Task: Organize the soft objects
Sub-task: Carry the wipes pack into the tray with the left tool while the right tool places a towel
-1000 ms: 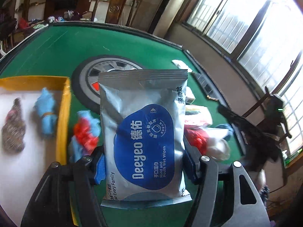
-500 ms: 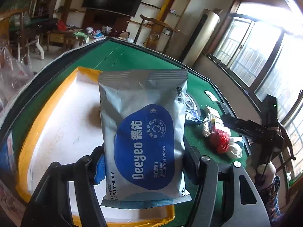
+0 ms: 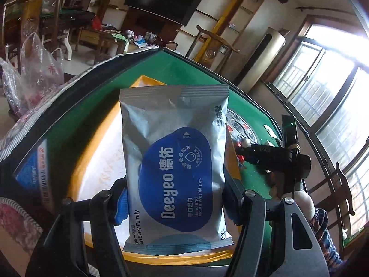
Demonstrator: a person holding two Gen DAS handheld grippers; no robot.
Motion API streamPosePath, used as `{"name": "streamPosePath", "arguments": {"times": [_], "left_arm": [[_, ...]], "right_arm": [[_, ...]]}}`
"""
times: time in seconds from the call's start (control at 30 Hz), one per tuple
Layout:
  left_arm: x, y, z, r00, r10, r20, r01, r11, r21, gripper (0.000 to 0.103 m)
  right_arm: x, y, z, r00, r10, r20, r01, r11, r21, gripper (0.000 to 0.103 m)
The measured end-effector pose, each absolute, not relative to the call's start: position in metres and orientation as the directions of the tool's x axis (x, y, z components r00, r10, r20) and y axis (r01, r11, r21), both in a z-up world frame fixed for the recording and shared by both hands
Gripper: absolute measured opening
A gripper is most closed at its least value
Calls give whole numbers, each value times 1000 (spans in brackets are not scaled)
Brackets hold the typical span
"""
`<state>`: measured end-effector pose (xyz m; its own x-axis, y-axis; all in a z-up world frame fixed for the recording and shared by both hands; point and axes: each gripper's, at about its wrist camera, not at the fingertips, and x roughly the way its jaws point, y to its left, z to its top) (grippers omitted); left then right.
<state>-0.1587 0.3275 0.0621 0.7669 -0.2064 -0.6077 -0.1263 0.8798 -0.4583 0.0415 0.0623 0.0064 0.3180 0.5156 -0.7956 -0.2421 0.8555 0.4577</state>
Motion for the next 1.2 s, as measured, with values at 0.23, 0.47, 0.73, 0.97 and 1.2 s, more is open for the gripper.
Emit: {"name": "streamPosePath", "arguments": {"times": [0.23,0.47,0.73,0.97,1.2], "left_arm": [[-150,345,54,750,-223,-622,-148,860,-488,64],[-82,345,55,678,-192,-709,-151,908,-391,64],[-25,352,28,589,-149,-794,-228,912,-340,67],[-72,363,61,702,-149,-697,-211,891,-403,68],[-127,362,92,788,-101,-607,-214,879,-426,73]], "right_arm": [[26,42,20,388,497,-776,-255,867,428,28],[7,55,77,466,543,-699,-369,837,403,28],[6,135,62,330,579,-746,-469,786,403,28],[13,179,35,250,535,-807,-500,785,366,30],[13,198,30,251,488,-836,-529,792,304,56]]}}
